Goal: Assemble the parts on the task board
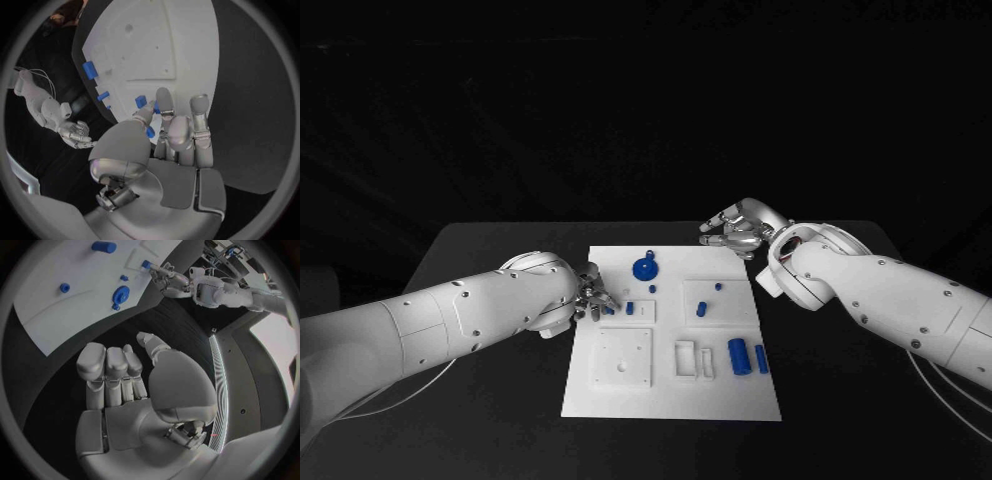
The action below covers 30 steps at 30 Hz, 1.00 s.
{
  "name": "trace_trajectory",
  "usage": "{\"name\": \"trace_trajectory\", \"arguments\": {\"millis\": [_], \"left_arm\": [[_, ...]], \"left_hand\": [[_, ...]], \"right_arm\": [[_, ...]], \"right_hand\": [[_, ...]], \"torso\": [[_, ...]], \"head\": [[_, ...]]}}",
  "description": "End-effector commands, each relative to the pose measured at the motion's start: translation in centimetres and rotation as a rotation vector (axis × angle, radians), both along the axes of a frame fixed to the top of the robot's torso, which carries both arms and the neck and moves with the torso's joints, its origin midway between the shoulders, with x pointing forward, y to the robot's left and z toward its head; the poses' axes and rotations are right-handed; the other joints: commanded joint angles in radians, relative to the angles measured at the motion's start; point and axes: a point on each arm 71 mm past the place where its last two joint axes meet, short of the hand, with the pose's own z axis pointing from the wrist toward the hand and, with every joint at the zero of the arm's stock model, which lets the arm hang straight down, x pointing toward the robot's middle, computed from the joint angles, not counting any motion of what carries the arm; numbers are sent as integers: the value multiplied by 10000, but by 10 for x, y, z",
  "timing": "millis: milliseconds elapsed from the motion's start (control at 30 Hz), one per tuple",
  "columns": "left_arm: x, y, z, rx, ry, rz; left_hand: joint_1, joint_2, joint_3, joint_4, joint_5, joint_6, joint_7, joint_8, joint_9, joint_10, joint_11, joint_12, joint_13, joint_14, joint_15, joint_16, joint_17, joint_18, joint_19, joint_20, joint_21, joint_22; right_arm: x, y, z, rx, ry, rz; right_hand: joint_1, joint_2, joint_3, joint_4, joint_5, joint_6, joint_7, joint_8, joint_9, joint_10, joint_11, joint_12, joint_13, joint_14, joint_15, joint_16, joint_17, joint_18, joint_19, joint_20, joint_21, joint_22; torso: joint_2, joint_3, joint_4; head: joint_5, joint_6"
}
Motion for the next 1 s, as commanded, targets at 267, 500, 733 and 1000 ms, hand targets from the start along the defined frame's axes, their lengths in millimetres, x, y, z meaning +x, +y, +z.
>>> {"name": "trace_trajectory", "arguments": {"millis": [267, 500, 733, 1000], "left_arm": [[-8, 8, -19, 817, 1017, 153], [-8, 6, -19, 832, 1009, 144], [-7, 5, -19, 806, 958, 140], [-7, 5, -19, 740, 890, 168]], "left_hand": [[148, 200, 107, -146, -59, 375, -340, 41, -75, 433, -33, 25, 2, -30, -14, 35, 4, -18, -12, -34, 44, 232], [176, 180, 70, -96, -59, 401, -342, 20, -153, 435, -35, 21, -13, -27, -21, 31, 4, -34, -2, -48, 61, 234], [40, 95, -136, 124, -288, 420, -372, 45, -157, 434, -50, 32, -19, -32, -34, 24, -7, -41, 5, -61, 62, 233], [-103, -76, -530, 513, -476, 424, -394, 52, -187, 433, -57, 21, -27, -42, -53, -13, -59, -67, 11, -89, 39, 228]], "right_arm": [[0, 0, -1, -29, 53, 139], [0, 1, -1, -28, 55, 148], [0, 1, -1, -28, 61, 161], [0, 2, -1, -22, 65, 168]], "right_hand": [[-101, -2, 51, 15, 51, -30, 4, -55, -15, -47, 11, 7, -9, 69, 4, -23, 1, 137, 670, 15, -15, 985], [-128, 3, 63, 6, 45, -33, 6, -56, -15, -48, 12, 4, -12, 66, 4, -39, -5, 137, 668, 15, -32, 976], [-144, 0, 54, 18, 44, -31, 5, -54, -15, -50, 14, 2, -14, 69, 4, -33, -1, 136, 669, 15, -30, 976], [-151, 3, 38, 32, 50, -35, 5, -55, -15, -49, 12, 1, -16, 67, 5, -41, -5, 137, 669, 15, -32, 975]], "torso": [[4, -1, 0], [4, 1, -3], [7, -2, 1], [9, 9, 3]], "head": [[-4, 3], [-1, -9], [-4, -18], [1, -26]]}}
